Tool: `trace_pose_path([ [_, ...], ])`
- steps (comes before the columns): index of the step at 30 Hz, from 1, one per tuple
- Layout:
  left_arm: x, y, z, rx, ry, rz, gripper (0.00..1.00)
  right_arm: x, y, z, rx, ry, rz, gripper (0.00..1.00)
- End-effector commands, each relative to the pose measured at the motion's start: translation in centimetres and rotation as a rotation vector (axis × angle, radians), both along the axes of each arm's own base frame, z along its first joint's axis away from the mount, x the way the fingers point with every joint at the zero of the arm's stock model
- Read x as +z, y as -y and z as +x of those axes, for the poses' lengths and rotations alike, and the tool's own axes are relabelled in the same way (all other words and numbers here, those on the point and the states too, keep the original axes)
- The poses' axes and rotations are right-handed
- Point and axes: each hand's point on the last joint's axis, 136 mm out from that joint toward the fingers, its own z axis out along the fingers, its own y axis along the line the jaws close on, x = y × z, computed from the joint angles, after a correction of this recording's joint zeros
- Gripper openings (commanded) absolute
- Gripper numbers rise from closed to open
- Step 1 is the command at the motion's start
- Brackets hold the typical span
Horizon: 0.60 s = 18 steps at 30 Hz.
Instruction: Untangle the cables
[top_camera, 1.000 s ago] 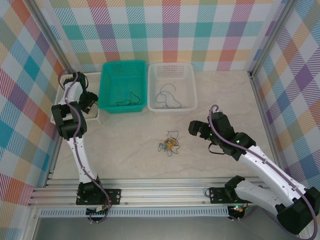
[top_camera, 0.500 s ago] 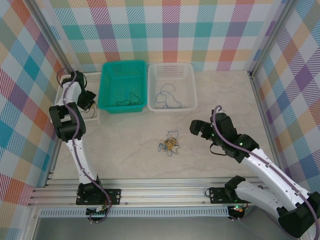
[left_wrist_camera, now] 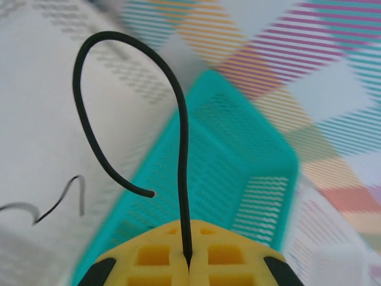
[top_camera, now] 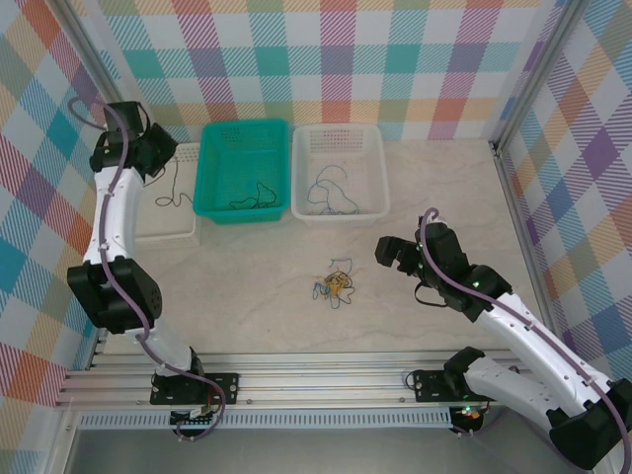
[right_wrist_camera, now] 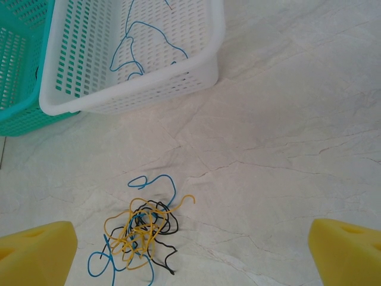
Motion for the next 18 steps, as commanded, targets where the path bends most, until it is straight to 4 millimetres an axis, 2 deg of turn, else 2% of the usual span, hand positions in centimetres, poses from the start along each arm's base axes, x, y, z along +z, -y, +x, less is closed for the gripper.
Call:
trace_pose_path([
  [1, 2.0, 5.4, 0.8, -0.195, 0.105, 0.017, 0.0, -0.3, 0.1, 0.2, -0.01, 0.01, -0.009, 1.0],
  [6, 1.6, 10.6, 1.2, -0.359, 0.15, 0.05, 0.0, -0.4, 0.0, 0.3, -0.007, 0.004, -0.015, 1.0],
  [10, 0.8, 13.3, 1.5, -0.463, 0.159, 0.045, 0.0, -0.5, 0.1, 0.3, -0.007, 0.003, -0.018, 1.0],
  [12, 1.4, 14.2, 1.7, -0.499, 0.18, 0.049, 0.0, -0.6, 0.1, 0.3, -0.009, 0.003, -0.026, 1.0],
  [13, 1.9, 14.3, 1.8, -0.502, 0.195, 0.057, 0.0, -0.6, 0.2, 0.4, -0.011, 0.003, -0.031, 1.0],
  [15, 4.3, 14.3, 2.2, -0.497, 0.26, 0.073, 0.0, -0.6, 0.3, 0.7, -0.015, 0.008, -0.045, 1.0],
  [16, 5.7, 14.3, 2.3, -0.496, 0.294, 0.081, 0.0, -0.5, 0.2, 0.8, -0.014, 0.011, -0.053, 1.0],
  [18, 9.8, 14.3, 2.2, -0.494, 0.378, 0.106, 0.0, -0.2, 0.2, 1.2, -0.01, 0.01, -0.073, 1.0],
])
